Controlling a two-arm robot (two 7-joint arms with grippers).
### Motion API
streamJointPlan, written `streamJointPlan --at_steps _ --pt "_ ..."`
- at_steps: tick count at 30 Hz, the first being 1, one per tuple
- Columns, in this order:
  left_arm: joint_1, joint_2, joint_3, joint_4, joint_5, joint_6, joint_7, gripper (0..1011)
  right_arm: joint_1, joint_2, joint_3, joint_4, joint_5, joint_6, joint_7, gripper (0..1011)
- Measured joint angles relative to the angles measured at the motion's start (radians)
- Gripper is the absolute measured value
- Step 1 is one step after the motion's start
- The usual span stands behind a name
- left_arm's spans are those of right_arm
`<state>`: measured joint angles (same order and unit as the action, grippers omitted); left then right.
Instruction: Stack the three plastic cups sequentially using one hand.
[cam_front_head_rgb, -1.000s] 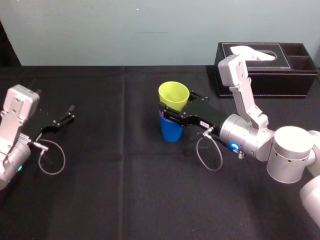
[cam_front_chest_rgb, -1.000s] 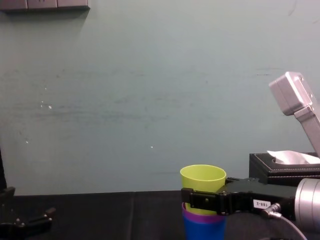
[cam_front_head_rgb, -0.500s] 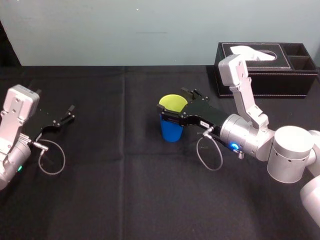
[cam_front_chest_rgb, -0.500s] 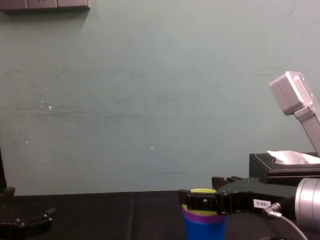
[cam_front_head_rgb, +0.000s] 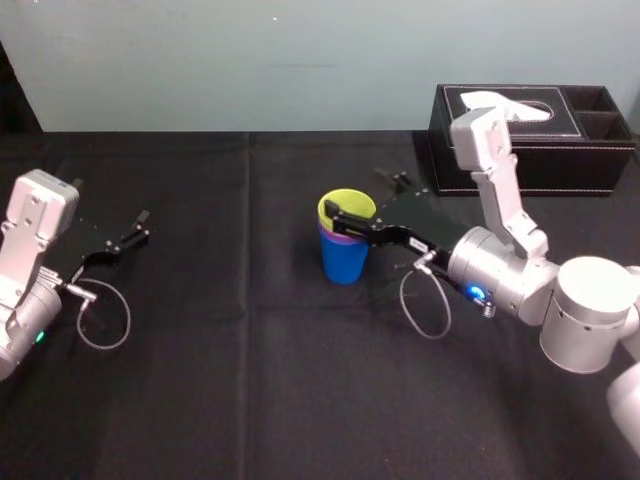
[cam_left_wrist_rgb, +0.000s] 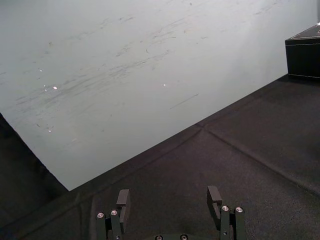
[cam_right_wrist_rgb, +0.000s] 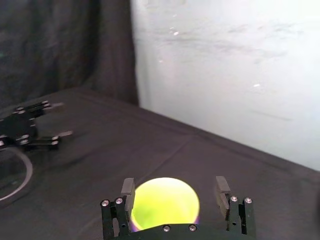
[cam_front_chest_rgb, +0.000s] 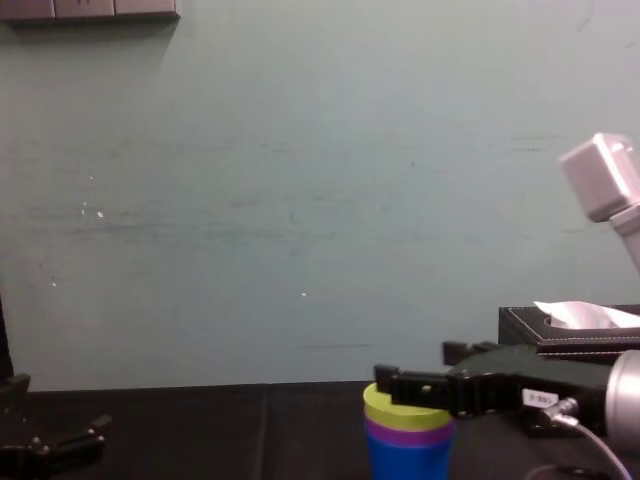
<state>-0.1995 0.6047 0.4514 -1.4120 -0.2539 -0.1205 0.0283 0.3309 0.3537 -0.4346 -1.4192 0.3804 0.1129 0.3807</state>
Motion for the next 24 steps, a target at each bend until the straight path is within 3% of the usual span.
streamJointPlan --at_steps 13,19,24 --pt "0.0 0.0 0.0 0.0 0.0 0.0 0.0 1011 -0.143 -0.036 0.111 -0.064 -0.097 -0.146 -0.219 1003" --pt "0.0 0.0 0.0 0.0 0.0 0.0 0.0 1011 -0.199 -0.066 0.152 -0.064 -0.131 -0.147 -0.308 1003" --pt "0.0 0.0 0.0 0.0 0.0 0.0 0.0 1011 -0.218 -0.083 0.17 -0.046 -0.137 -0.125 -0.328 1003"
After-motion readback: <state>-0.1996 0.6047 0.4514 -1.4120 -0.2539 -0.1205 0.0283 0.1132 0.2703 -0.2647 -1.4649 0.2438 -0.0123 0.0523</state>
